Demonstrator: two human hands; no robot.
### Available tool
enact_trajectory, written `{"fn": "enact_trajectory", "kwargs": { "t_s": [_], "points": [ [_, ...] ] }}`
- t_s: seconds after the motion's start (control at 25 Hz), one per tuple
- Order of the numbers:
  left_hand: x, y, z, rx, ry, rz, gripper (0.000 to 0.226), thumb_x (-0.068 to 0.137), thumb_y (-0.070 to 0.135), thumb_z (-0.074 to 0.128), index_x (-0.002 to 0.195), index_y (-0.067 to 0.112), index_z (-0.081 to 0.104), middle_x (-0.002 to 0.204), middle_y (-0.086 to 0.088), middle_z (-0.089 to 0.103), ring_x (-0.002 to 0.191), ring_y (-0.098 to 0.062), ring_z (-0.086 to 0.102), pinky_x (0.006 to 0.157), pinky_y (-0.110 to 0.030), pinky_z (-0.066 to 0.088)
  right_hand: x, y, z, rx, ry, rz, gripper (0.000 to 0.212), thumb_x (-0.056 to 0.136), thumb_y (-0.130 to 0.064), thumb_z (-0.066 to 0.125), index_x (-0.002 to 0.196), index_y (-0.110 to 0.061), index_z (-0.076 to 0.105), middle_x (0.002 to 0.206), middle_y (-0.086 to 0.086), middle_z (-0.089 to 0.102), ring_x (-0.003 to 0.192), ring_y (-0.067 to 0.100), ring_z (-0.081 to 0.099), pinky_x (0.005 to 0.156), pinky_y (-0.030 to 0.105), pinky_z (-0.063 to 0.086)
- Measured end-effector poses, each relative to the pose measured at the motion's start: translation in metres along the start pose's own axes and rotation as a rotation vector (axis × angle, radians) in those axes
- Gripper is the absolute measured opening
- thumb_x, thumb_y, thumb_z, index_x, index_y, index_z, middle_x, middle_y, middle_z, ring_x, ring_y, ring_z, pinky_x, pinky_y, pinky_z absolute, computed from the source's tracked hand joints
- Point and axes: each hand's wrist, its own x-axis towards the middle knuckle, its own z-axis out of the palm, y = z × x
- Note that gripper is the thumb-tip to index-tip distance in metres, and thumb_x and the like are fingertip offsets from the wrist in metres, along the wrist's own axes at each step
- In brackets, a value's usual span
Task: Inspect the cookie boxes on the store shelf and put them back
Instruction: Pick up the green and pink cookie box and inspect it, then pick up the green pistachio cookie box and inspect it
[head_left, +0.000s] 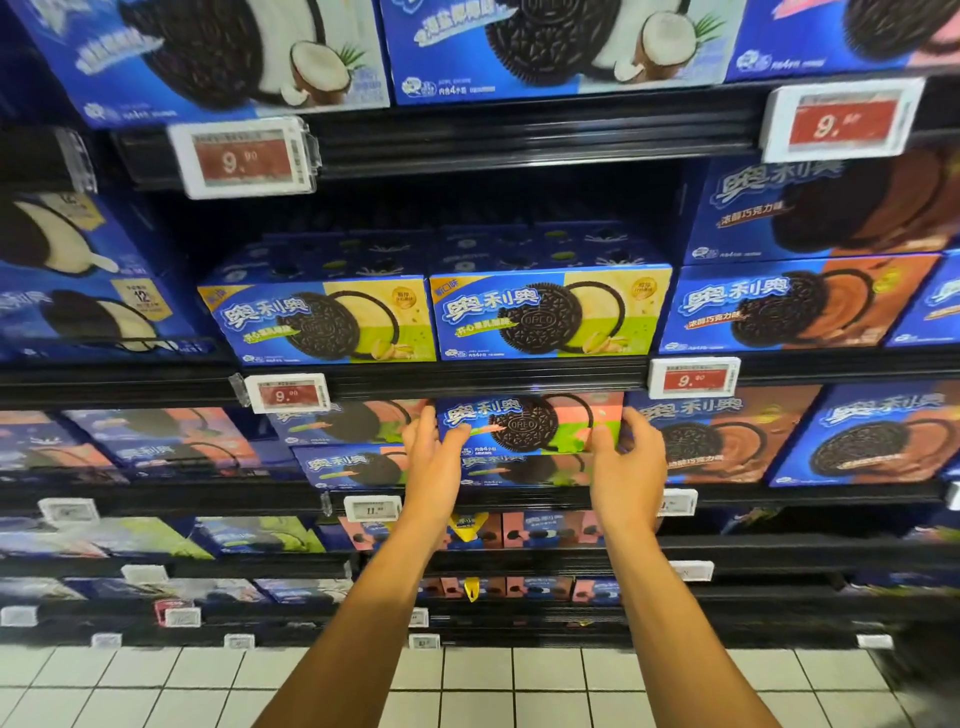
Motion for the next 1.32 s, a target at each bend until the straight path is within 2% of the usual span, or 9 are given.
{"fn": "enact_trajectory", "kwargs": {
  "t_s": [0.24, 0.4, 0.56, 0.76, 0.92, 1.04, 1.12, 1.24, 1.32],
  "points": [
    [0.002, 0.000, 0.003, 0.025, -0.031, -0.038, 0.063, 0.101, 0.027, 0.052, 0.156, 0.021, 0.023, 0.163, 0.003, 0.019, 0.146, -0.016, 0.024, 0.116, -0.038, 0.026, -0.002, -0.001, 0.010, 0.025, 0.022, 0.053, 0.048, 0.099, -0.021, 0.060, 0.145, -0.010, 0.050, 0.142, 0.005, 0.046, 0.100, 0.007, 0.046, 0.083, 0.019, 0.033],
    [-0.001, 0.000, 0.003, -0.054, -0.045, -0.066, 0.061, 0.099, 0.021, 0.054, 0.153, 0.024, 0.028, 0.159, -0.002, 0.030, 0.144, -0.018, 0.030, 0.109, -0.033, 0.029, -0.007, 0.003, 0.017, 0.109, 0.041, 0.072, 0.042, 0.098, -0.016, 0.060, 0.138, -0.012, 0.049, 0.140, 0.006, 0.046, 0.107, 0.012, 0.049, 0.073, 0.008, 0.037],
    [-0.001, 0.005, 0.005, -0.008, -0.052, -0.083, 0.062, 0.097, 0.018, 0.055, 0.153, 0.019, 0.028, 0.160, -0.005, 0.021, 0.146, -0.021, 0.026, 0.118, -0.042, 0.027, -0.006, 0.005, 0.017, 0.086, 0.019, 0.092, 0.045, 0.098, -0.020, 0.063, 0.140, -0.013, 0.051, 0.141, 0.008, 0.046, 0.114, 0.021, 0.052, 0.090, 0.028, 0.035],
    [-0.019, 0.006, -0.019, 0.044, -0.164, -0.033, 0.069, 0.097, 0.015, 0.056, 0.154, 0.029, 0.020, 0.151, 0.011, 0.024, 0.141, -0.009, 0.032, 0.105, -0.025, 0.032, -0.026, -0.001, 0.008, 0.061, -0.007, 0.094, 0.044, 0.098, -0.019, 0.061, 0.141, -0.019, 0.052, 0.137, 0.003, 0.052, 0.114, 0.019, 0.053, 0.089, 0.036, 0.042],
    [-0.027, 0.013, -0.075, -0.048, -0.034, 0.039, 0.036, 0.097, 0.008, 0.053, 0.127, 0.028, 0.056, 0.130, 0.006, 0.058, 0.099, 0.007, 0.059, 0.075, -0.010, 0.044, -0.057, -0.027, 0.013, 0.162, -0.240, -0.039, 0.031, 0.095, -0.006, 0.061, 0.110, -0.033, 0.064, 0.110, -0.011, 0.065, 0.093, -0.005, 0.062, 0.076, 0.022, 0.052],
    [-0.032, 0.028, -0.116, -0.144, 0.082, 0.151, 0.029, 0.098, 0.007, 0.054, 0.103, 0.033, 0.064, 0.115, 0.007, 0.067, 0.105, -0.001, 0.062, 0.088, -0.018, 0.046, -0.076, -0.054, 0.021, 0.149, -0.425, -0.147, 0.030, 0.096, -0.004, 0.060, 0.111, -0.030, 0.065, 0.109, -0.013, 0.068, 0.100, -0.003, 0.063, 0.087, 0.029, 0.056],
    [-0.033, 0.038, -0.139, -0.188, 0.148, 0.211, 0.026, 0.098, 0.008, 0.056, 0.101, 0.031, 0.067, 0.107, 0.008, 0.070, 0.104, -0.006, 0.064, 0.093, -0.026, 0.048, -0.084, -0.073, 0.025, 0.135, -0.459, -0.194, 0.029, 0.097, -0.006, 0.059, 0.110, -0.031, 0.066, 0.110, -0.013, 0.070, 0.102, 0.000, 0.064, 0.090, 0.037, 0.057],
    [-0.019, 0.062, -0.166, -0.187, 0.241, 0.321, 0.022, 0.098, 0.010, 0.056, 0.109, 0.026, 0.065, 0.110, 0.007, 0.067, 0.098, 0.003, 0.063, 0.089, -0.020, 0.047, -0.089, -0.113, 0.034, 0.127, -0.486, -0.370, 0.030, 0.098, -0.011, 0.059, 0.108, -0.039, 0.065, 0.112, -0.022, 0.067, 0.105, -0.005, 0.062, 0.093, 0.023, 0.053],
    [-0.001, 0.082, -0.182, -0.109, 0.325, 0.400, 0.030, 0.097, 0.009, 0.056, 0.125, 0.019, 0.058, 0.122, 0.002, 0.061, 0.100, 0.006, 0.058, 0.088, -0.014, 0.045, -0.087, -0.145, 0.046, 0.034, -0.412, -0.616, 0.028, 0.097, -0.013, 0.058, 0.119, -0.028, 0.067, 0.116, -0.020, 0.064, 0.113, 0.002, 0.057, 0.099, 0.017, 0.043]
  ]
}}
